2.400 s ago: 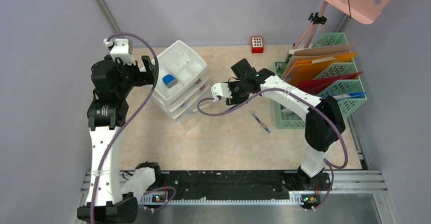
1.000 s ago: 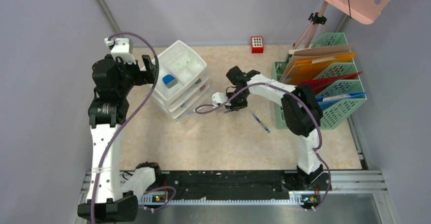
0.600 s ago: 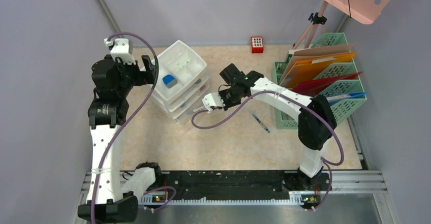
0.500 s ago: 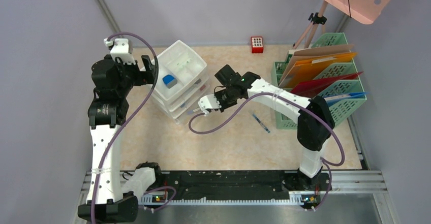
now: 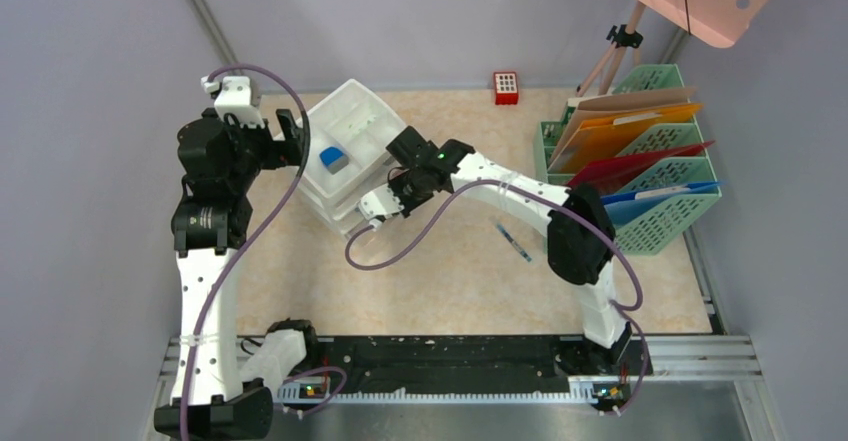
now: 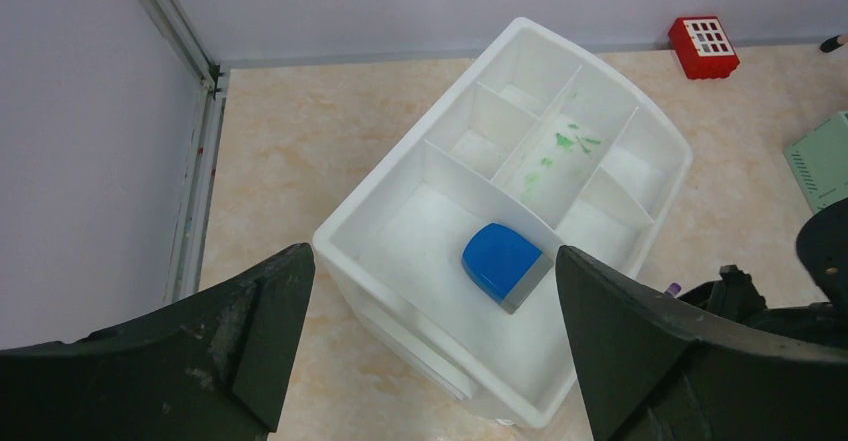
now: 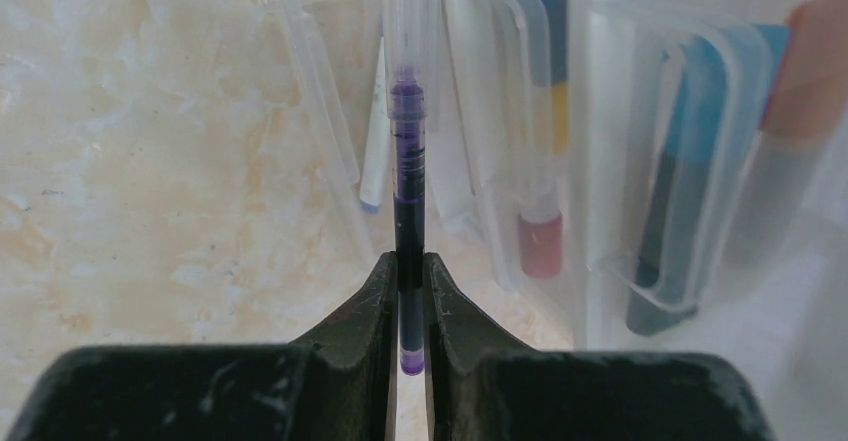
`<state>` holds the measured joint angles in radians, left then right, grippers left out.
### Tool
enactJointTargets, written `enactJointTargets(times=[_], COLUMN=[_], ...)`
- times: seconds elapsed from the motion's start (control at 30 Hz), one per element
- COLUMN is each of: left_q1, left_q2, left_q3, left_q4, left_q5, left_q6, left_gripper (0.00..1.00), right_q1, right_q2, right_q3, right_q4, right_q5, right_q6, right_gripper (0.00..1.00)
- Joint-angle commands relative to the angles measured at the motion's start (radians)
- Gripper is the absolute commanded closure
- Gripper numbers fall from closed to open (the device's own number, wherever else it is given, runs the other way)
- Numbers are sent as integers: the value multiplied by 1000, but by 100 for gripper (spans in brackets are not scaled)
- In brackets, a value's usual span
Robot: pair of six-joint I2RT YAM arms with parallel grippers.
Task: Organize the desk
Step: Place the stationery in the drawer, then pick up the stationery from the center of the board.
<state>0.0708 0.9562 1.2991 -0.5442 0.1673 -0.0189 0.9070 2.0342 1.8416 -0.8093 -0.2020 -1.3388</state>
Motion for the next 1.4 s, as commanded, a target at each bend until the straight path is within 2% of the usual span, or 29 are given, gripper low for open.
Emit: enactJointTargets(times=[0.0, 0.17, 0.2, 0.37, 0.43, 0.83, 0.93, 1.17, 1.37], left_q1=[5, 5, 6, 6, 6, 6, 7, 7, 7], left_q2=[-14, -20, -23, -25, -26, -37, -39, -38, -48], left_q3=[9, 0, -1, 0, 0, -6, -8, -8, -32], left_q4=[53, 53, 53, 53, 53, 52, 55, 58, 71], left_q5=[2, 2, 0, 1, -1, 7, 9, 24, 35], left_q6=[10, 10, 10, 10, 10, 10, 10, 10, 5], left_gripper=[4, 4, 4, 4, 4, 4, 4, 4, 4], right_q1=[35, 46, 46, 47, 47, 1, -46, -207, -320], right_q2=[31, 66, 71, 69, 60, -140, -223, -403, -461], right_q3=[35, 34, 33, 17, 8, -87, -164, -444, -616], right_q4=[46, 82, 87, 117, 125, 111, 102, 208, 239], right_q5=[5, 24, 31, 49, 56, 63, 55, 56, 48], right_q6=[-41, -45, -45, -36, -27, 137, 224, 491, 712], right_gripper=[100, 100, 97, 72, 65, 63, 60, 54, 49])
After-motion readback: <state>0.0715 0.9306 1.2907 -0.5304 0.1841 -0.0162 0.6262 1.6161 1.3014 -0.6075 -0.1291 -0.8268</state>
